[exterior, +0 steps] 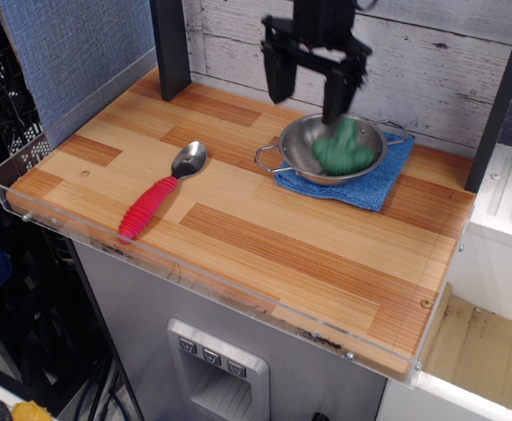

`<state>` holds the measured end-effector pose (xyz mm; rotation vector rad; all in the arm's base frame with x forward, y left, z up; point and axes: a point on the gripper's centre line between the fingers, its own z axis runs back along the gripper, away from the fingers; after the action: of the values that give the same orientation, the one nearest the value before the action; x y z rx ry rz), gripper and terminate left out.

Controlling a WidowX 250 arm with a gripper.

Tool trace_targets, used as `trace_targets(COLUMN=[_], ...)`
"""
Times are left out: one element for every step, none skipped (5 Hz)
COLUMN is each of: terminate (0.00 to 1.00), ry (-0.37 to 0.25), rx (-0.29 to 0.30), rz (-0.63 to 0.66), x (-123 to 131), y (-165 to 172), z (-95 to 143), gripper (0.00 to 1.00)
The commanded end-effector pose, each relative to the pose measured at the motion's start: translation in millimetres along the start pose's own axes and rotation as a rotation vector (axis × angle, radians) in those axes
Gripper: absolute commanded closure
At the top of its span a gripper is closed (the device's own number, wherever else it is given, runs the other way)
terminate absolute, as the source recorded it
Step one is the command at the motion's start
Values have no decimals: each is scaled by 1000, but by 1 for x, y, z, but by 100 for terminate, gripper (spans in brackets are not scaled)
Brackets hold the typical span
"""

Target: Place the green vegetable inside the pot.

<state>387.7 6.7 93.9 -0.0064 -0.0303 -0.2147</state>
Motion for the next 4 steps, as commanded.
trace_targets(terminate=[0, 0, 0, 0], ry=[-251, -252, -218, -152], rx=[43, 44, 25, 3], rz=[124, 143, 134, 93], x=[-20, -37, -45, -48], y=[42, 47, 46, 44], z=[109, 112, 111, 109], gripper=[0, 0, 0, 0])
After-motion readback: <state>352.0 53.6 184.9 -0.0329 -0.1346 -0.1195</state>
